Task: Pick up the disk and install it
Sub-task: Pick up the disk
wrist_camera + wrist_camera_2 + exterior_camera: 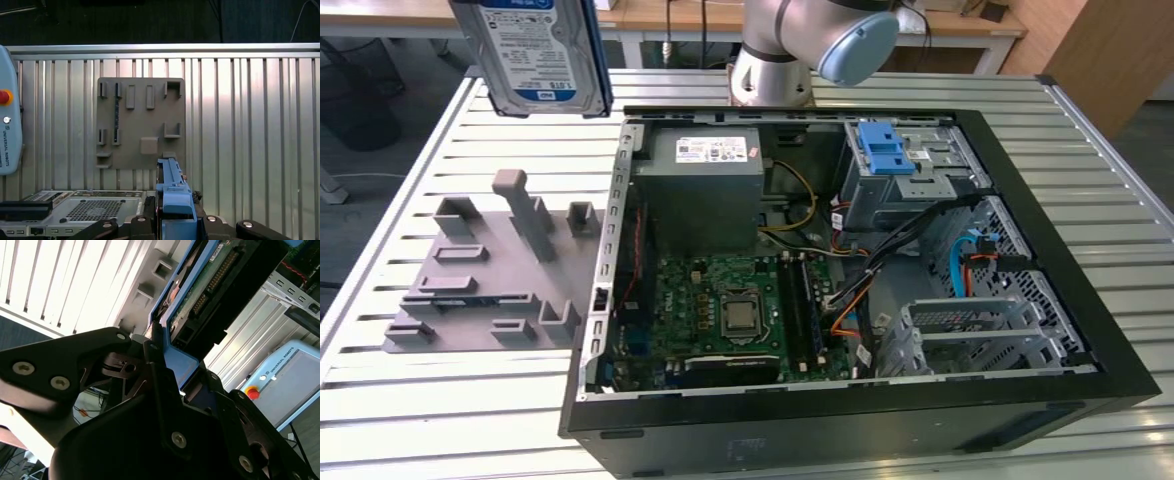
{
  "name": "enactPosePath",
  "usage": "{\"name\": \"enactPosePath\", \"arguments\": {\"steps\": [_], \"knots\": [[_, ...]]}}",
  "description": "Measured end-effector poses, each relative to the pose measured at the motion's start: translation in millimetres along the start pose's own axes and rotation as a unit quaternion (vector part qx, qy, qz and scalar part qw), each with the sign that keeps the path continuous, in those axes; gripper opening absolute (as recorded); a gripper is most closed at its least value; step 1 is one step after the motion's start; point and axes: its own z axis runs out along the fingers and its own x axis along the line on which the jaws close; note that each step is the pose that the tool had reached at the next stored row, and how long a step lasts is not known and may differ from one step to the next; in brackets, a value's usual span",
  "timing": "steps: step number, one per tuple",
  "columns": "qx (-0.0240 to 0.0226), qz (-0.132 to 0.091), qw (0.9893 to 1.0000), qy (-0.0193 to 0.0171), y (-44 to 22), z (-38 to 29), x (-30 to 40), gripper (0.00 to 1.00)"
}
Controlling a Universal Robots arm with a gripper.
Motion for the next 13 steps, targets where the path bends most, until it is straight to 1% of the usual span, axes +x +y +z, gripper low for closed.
{"name": "enactPosePath", "arguments": {"steps": [6, 10, 13], "knots": [[0.0000, 0.000, 1.0000, 0.0000, -2.0, 0.0, 2.6, 0.36], [0.0000, 0.000, 1.0000, 0.0000, -6.8, 0.0, 3.9, 0.36], [0.0000, 0.000, 1.0000, 0.0000, -11.5, -0.1, 4.7, 0.36]]}}
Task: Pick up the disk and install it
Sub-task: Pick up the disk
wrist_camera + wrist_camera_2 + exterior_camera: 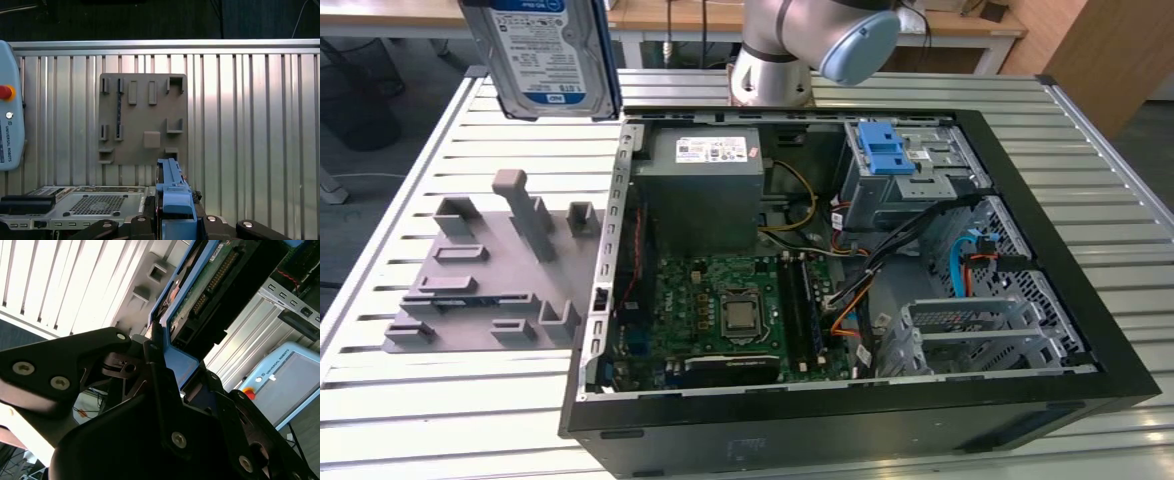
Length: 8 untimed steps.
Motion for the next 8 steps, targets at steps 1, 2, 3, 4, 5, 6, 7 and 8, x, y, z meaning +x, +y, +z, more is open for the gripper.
{"name": "enactPosePath", "arguments": {"steps": [1, 2, 3, 4, 5, 6, 7, 8], "knots": [[0.0000, 0.000, 1.0000, 0.0000, -1.6, 0.0, 0.2, 0.36], [0.0000, 0.000, 1.0000, 0.0000, -3.3, 0.0, 0.4, 0.36], [0.0000, 0.000, 1.0000, 0.0000, -5.1, -0.1, 0.7, 0.36], [0.0000, 0.000, 1.0000, 0.0000, -6.8, 0.0, 0.9, 0.36], [0.0000, 0.000, 1.0000, 0.0000, -8.6, -0.1, 1.1, 0.36], [0.0000, 0.000, 1.0000, 0.0000, -10.5, -0.1, 1.3, 0.36], [0.0000, 0.000, 1.0000, 0.0000, -12.3, -0.2, 1.5, 0.36], [0.0000, 0.000, 1.0000, 0.0000, -14.1, -0.2, 1.6, 0.36]]}}
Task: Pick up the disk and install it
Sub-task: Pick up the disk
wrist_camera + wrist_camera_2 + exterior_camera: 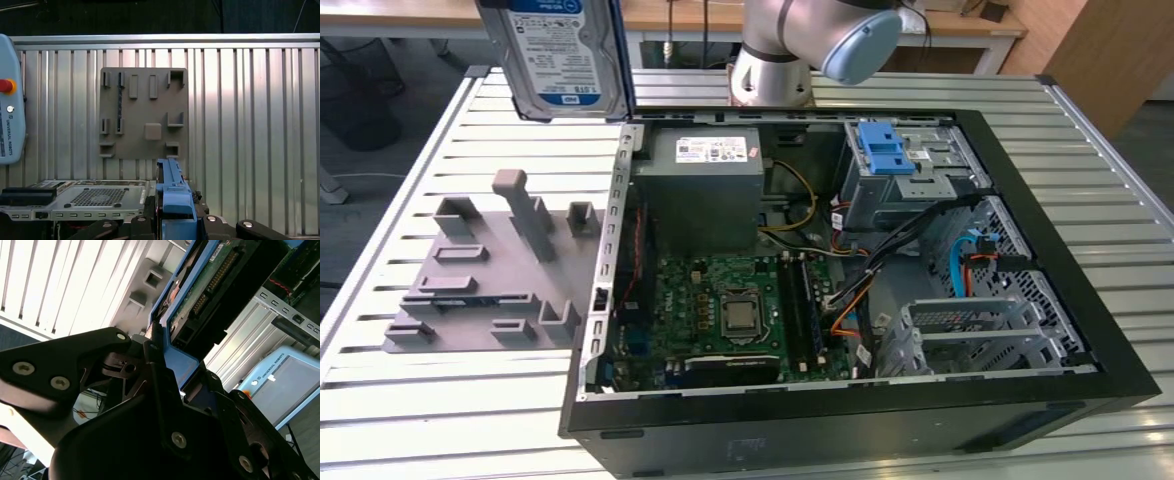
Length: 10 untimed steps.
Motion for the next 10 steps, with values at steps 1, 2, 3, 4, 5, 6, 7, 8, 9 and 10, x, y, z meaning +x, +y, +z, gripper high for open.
{"name": "enactPosePath", "arguments": {"steps": [1, 2, 3, 4, 5, 6, 7, 8, 9, 10], "knots": [[0.0000, 0.000, 1.0000, 0.0000, -1.8, 0.0, 0.2, 0.36], [0.0000, 0.000, 1.0000, 0.0000, -3.7, 0.0, 0.3, 0.36], [0.0000, 0.000, 1.0000, 0.0000, -5.6, 0.0, 0.5, 0.36], [0.0000, 0.000, 1.0000, 0.0000, -7.6, 0.0, 0.7, 0.36], [0.0000, 0.000, 1.0000, 0.0000, -9.5, -0.1, 0.9, 0.36], [0.0000, 0.000, 1.0000, 0.0000, -11.6, -0.1, 1.1, 0.36], [0.0001, 0.000, 1.0000, 0.0000, -13.5, -0.1, 1.4, 0.36], [0.0000, 0.000, 1.0000, 0.0000, -15.6, -0.1, 1.6, 0.36], [0.0000, 0.000, 1.0000, -0.0001, -17.5, -0.2, 1.7, 0.36], [0.0001, 0.000, 1.0000, 0.0000, -19.4, -0.2, 1.9, 0.36]]}}
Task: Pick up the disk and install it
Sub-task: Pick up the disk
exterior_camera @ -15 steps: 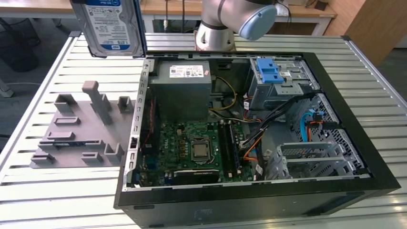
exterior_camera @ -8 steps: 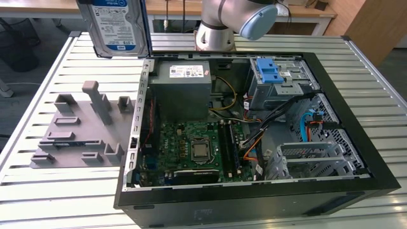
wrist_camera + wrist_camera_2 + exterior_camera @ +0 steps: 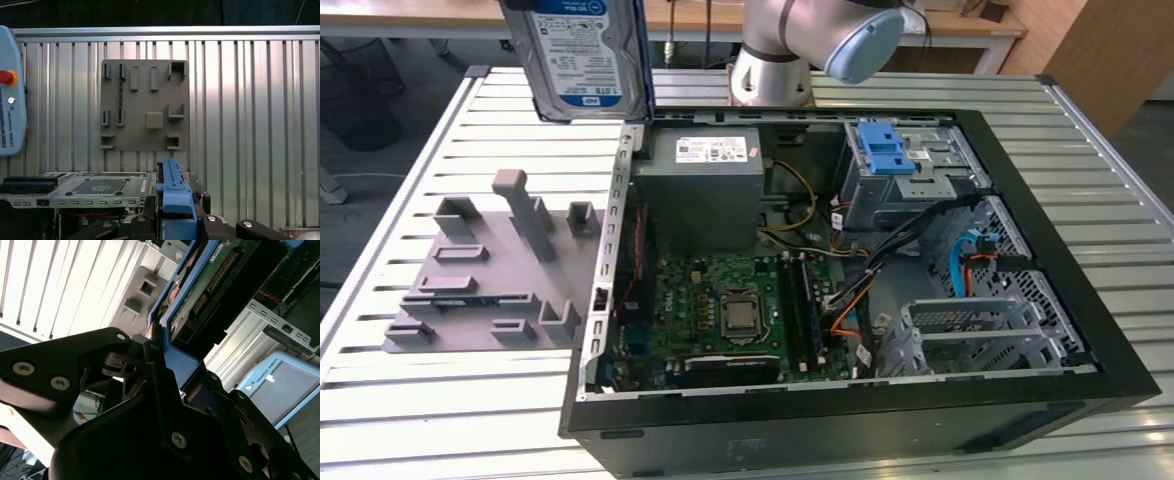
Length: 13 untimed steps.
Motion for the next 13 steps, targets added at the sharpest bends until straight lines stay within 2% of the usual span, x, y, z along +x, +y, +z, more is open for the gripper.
{"name": "enactPosePath", "arguments": {"steps": [7, 13], "knots": [[0.0000, 0.000, 1.0000, 0.0000, -13.4, -0.2, 1.6, 0.36], [0.0000, 0.000, 1.0000, 0.0000, -15.6, -0.1, 11.9, 0.36]]}}
